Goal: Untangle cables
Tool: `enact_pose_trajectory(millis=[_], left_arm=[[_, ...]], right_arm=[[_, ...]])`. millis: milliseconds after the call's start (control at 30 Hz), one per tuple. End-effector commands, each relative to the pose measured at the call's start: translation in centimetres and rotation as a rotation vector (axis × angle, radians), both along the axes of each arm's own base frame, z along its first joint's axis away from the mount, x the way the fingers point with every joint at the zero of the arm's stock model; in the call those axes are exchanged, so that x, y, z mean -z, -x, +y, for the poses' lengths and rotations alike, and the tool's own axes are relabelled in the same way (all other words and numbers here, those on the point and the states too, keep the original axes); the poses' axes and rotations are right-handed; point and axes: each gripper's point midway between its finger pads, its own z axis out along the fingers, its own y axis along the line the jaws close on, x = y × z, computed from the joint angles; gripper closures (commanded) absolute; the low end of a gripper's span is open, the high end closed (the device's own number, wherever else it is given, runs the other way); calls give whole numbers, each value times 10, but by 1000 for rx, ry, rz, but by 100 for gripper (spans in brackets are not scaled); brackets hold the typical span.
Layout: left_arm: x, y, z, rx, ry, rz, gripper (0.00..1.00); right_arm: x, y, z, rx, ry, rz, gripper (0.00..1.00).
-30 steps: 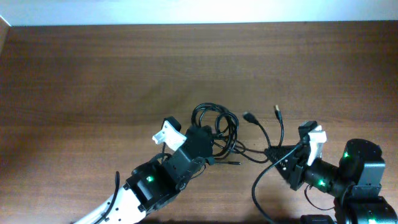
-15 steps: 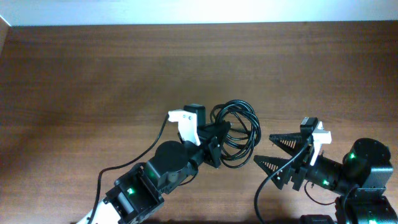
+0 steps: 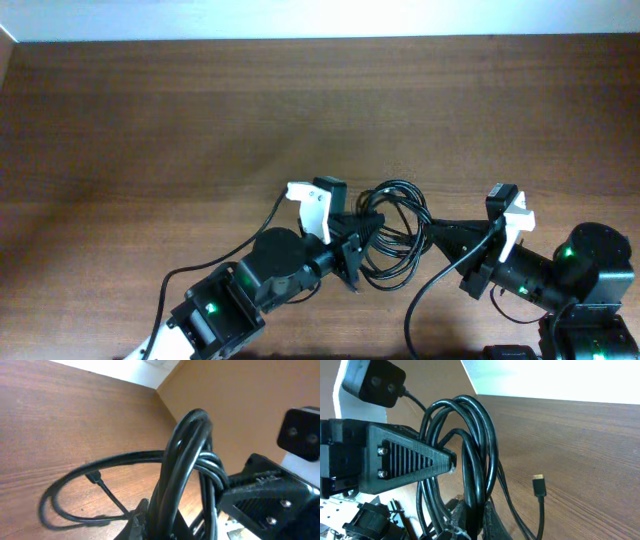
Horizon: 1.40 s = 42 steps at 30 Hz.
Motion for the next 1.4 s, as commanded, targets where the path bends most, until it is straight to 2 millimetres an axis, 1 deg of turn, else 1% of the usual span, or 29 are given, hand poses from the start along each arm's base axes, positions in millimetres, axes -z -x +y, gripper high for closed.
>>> enact_pose_trajectory(millis=[0,67,133,233,267,300,333,367,433,467,500,533,567,600,633,667,700,733,800,867,933,1000,1067,1100,1133,1167,1267,1333,1367], left_arm=[[1,-29,34,-283,66,91,100],[11,-35,48,-395,96,169,100],[18,-36,54,-442,108,216,100],[22,-36,56,-461,114,240,100],[26,-37,61,-495,122,270,100],[47,-36,79,-634,173,406,100],[62,-32,88,-721,221,516,100],[67,-30,92,-756,247,561,100],[79,-24,99,-838,320,673,100],[79,-24,98,-837,326,679,100],[78,-24,98,-820,292,653,100],[77,-24,97,-785,235,609,100],[75,-24,92,-715,150,548,100],[71,-23,84,-612,48,453,100],[61,-23,71,-477,-52,323,100],[51,-19,54,-329,-118,209,100],[38,-10,34,-158,-164,85,100],[24,14,6,117,-206,-91,100],[24,19,3,160,-214,-110,98],[24,19,3,159,-211,-112,100],[15,17,0,154,-184,-138,100],[2,14,-3,147,-144,-176,100],[1,7,-1,113,-147,-185,100],[1,5,0,96,-146,-180,100],[-3,5,-1,94,-133,-189,100],[-5,4,-1,93,-124,-196,100],[-15,2,-3,79,-83,-207,100],[-17,2,-3,78,-76,-212,100],[-17,2,-3,76,-76,-212,100]], right_arm=[[-7,3,1,-16,3,-32,96],[-9,7,4,-44,-8,-32,96],[-10,9,6,-62,-15,-36,96],[-11,10,6,-63,-16,-36,96],[-11,10,6,-63,-16,-36,96],[-11,10,6,-63,-16,-36,96],[-10,8,5,-53,-15,-32,96],[-10,8,5,-50,-14,-32,96],[-5,-3,-4,49,-25,30,96],[-4,-6,-6,68,-19,31,96],[-4,-6,-6,68,-19,31,96],[-4,-6,-6,68,-19,31,89],[-4,-6,-6,68,-18,30,59],[-4,-6,-6,61,-4,10,44],[-4,-6,-6,50,23,-26,37],[-4,-6,-6,40,50,-62,35],[-4,-6,-6,27,83,-106,35],[-4,-6,-6,2,145,-190,35],[-4,-6,-6,-12,177,-234,35],[-5,-4,-5,-25,176,-239,35],[-5,3,1,-69,151,-232,39],[-9,11,7,-125,121,-238,41],[-10,16,10,-151,106,-236,44],[-8,16,10,-151,105,-222,47],[-6,17,10,-152,104,-209,66],[-5,17,10,-152,104,-206,75],[-4,18,10,-152,103,-198,81],[-4,18,10,-152,103,-198,93],[-4,18,10,-152,103,-198,96]])
